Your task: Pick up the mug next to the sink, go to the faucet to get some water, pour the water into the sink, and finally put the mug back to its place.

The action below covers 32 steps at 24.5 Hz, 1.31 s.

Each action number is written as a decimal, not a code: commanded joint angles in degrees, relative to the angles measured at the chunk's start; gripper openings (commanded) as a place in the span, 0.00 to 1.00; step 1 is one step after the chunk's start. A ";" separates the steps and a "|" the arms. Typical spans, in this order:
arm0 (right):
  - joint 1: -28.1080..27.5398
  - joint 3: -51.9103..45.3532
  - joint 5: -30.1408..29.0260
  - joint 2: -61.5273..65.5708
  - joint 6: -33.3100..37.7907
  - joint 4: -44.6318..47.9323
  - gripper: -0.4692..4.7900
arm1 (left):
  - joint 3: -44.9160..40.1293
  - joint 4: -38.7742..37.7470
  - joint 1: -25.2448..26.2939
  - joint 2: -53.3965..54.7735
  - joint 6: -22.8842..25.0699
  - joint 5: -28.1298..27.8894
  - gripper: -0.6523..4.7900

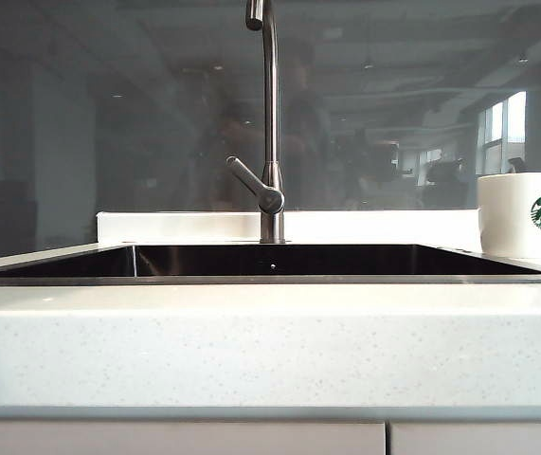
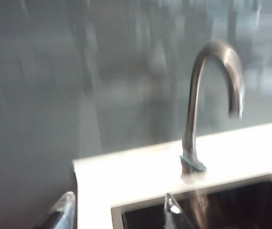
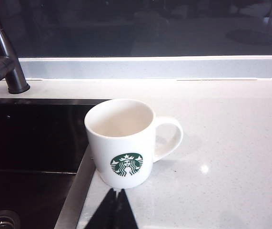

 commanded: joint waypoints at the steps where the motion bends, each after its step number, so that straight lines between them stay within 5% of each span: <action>1: 0.04 0.15 0.02 -0.20 0.20 0.98 0.07 | -17.64 10.80 0.04 -14.12 -4.83 -4.13 0.56; 6: 0.04 0.17 0.00 -0.20 0.20 0.98 0.07 | -39.63 11.89 0.02 -35.78 -6.99 -3.98 0.56; 13: 0.04 0.15 0.02 -0.20 0.17 0.98 0.07 | -56.15 13.57 0.02 -43.63 -10.82 -4.20 0.56; 20: 0.04 0.15 0.02 -0.20 0.20 0.98 0.07 | -65.75 19.54 0.02 -47.60 -10.75 -11.74 0.56; 32: 0.04 0.15 0.02 -0.20 0.20 0.98 0.07 | -69.85 24.33 -3.85 -49.88 -10.80 -9.66 0.56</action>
